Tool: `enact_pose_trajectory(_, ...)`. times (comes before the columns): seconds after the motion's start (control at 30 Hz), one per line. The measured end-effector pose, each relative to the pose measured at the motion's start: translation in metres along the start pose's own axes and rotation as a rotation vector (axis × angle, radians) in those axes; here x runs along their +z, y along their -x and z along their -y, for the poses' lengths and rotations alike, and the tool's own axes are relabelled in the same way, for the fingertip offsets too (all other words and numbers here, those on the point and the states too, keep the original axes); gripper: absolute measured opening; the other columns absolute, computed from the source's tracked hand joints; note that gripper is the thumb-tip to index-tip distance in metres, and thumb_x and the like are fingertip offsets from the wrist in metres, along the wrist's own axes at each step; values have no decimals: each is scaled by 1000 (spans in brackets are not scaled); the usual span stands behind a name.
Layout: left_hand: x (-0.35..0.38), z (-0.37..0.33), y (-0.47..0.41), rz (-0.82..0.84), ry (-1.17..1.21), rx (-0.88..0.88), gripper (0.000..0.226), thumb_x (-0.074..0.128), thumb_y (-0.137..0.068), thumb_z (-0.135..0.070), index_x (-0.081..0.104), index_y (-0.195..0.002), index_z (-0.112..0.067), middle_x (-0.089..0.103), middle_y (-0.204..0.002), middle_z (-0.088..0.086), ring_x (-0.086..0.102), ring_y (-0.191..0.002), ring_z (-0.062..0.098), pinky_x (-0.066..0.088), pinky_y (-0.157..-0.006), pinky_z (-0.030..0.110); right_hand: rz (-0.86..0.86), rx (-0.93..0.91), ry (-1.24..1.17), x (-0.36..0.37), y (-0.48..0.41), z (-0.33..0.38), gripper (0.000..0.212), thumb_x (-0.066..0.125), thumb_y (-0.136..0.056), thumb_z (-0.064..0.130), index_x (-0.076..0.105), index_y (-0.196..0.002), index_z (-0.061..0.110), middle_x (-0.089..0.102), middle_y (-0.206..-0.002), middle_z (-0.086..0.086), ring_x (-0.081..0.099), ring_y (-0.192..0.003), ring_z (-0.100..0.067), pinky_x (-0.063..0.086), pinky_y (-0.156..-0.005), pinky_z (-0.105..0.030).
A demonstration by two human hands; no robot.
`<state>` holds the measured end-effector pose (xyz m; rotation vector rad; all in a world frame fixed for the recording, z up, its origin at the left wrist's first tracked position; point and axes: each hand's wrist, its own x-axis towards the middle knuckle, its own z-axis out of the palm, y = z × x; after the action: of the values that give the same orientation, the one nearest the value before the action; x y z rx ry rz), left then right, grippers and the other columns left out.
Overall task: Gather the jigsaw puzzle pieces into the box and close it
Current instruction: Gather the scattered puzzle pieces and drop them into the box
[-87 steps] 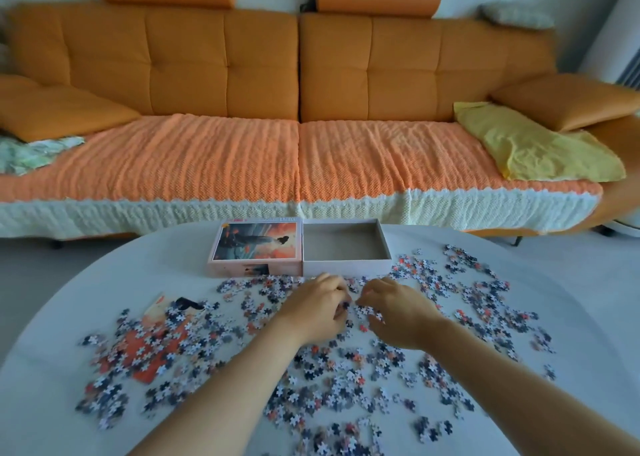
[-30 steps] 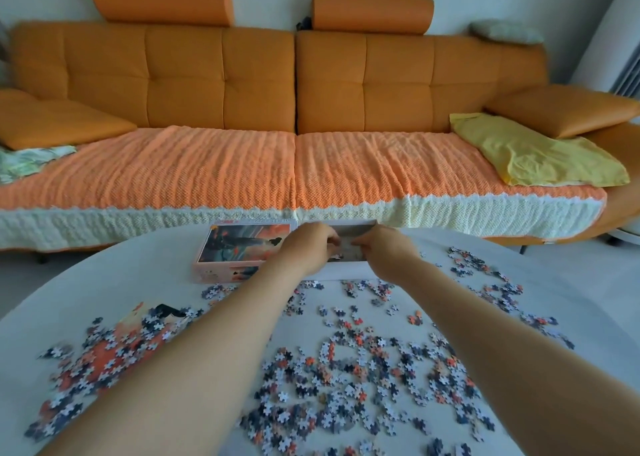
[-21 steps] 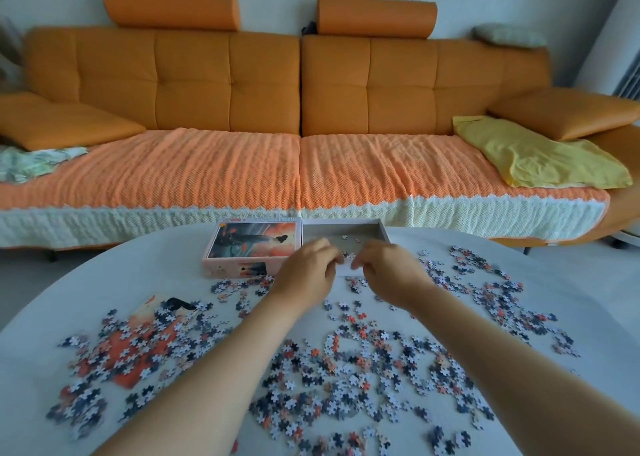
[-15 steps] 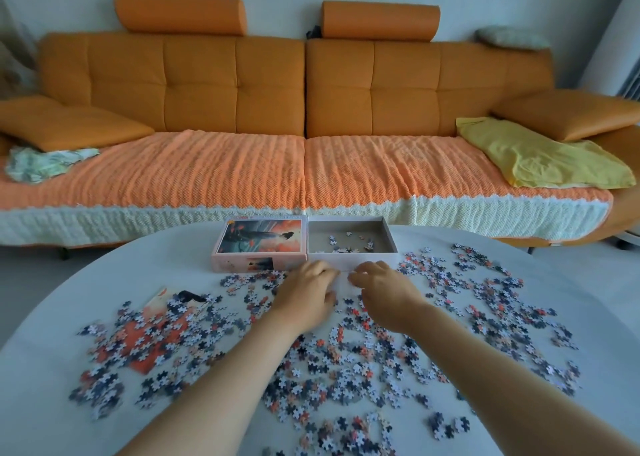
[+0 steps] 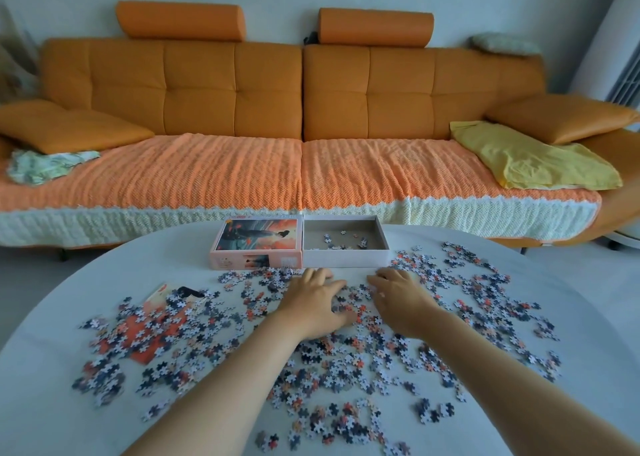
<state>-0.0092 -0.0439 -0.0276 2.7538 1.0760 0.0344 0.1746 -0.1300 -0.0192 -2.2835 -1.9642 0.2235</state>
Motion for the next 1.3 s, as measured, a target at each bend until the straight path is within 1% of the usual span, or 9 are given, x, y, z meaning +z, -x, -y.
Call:
enact_pose_trajectory(0.17, -3, -3, 1, -74, 91, 35, 66, 52, -85, -63, 43, -142, -29, 40, -136, -9, 33, -130, 16, 33, -107, 38, -99, -141, -159, -4, 8, 5, 39, 45, -94, 15, 60, -128, 25, 56, -131, 5, 46, -123, -15, 39, -107, -35)
enact_pose_trajectory(0.23, -6, -1, 2, -14, 128, 33, 73, 55, -84, -61, 36, -146, -28, 36, -140, -8, 29, -133, 15, 32, -110, 40, -80, -87, -153, -10, 7, 7, 44, 51, -93, 30, 51, -136, 24, 51, -135, 1, 43, -127, -19, 38, -107, -36)
enact_pose_trajectory(0.33, -9, 2, 3, 68, 118, 38, 88, 59, -80, -64, 26, -152, -26, 31, -142, -9, 23, -134, 14, 29, -112, 40, 118, 20, 56, -18, 5, 12, 82, 54, -79, 70, 35, -146, 27, 35, -142, -2, 30, -133, -23, 39, -105, -46)
enact_pose_trajectory(0.4, -9, 2, 2, 76, 135, 35, 83, 60, -82, -59, 29, -151, -24, 34, -137, -7, 24, -132, 13, 31, -110, 40, 181, 34, 28, -18, 3, 17, 84, 56, -75, 74, 38, -144, 30, 34, -139, -2, 28, -132, -23, 39, -105, -49)
enact_pose_trajectory(0.53, -9, -2, 0, 37, 238, -3, 56, 60, -89, -38, 48, -142, -23, 41, -119, -7, 34, -123, 13, 40, -103, 41, 183, 66, -90, -13, -8, 27, 60, 65, -82, 56, 52, -135, 30, 40, -128, -4, 38, -122, -23, 40, -105, -42)
enact_pose_trajectory(0.7, -13, -7, -5, -25, 352, -18, 25, 64, -85, -18, 73, -108, -22, 63, -106, -3, 59, -97, 15, 52, -88, 35, 146, 61, -129, -18, -17, 41, 33, 72, -81, 38, 71, -113, 27, 64, -111, 0, 62, -88, -15, 51, -77, -27)
enact_pose_trajectory(0.97, -11, 1, -8, -116, 443, -49, 17, 69, -85, -8, 75, -98, -17, 73, -98, -2, 62, -82, 10, 43, -73, 20, 148, 144, -342, -24, -20, 42, 5, 76, -76, 18, 75, -80, 21, 72, -72, 5, 70, -58, -15, 57, -59, -20)
enact_pose_trajectory(1.17, -32, 7, -27, -204, 586, -50, 12, 71, -86, -14, 73, -97, -18, 70, -98, -3, 60, -85, 10, 42, -76, 22, 54, 139, -516, -48, -35, 33, 4, 72, -83, 11, 73, -85, 14, 74, -80, -1, 71, -56, -12, 47, -44, -14)
enact_pose_trajectory(1.3, -58, 13, -57, -353, 580, -49, 8, 69, -89, -14, 71, -94, -19, 68, -99, -4, 61, -90, 13, 44, -76, 25, -196, 146, -560, -69, -63, 29, 9, 69, -83, 7, 70, -84, 16, 70, -82, -2, 71, -62, -22, 60, -57, -31)
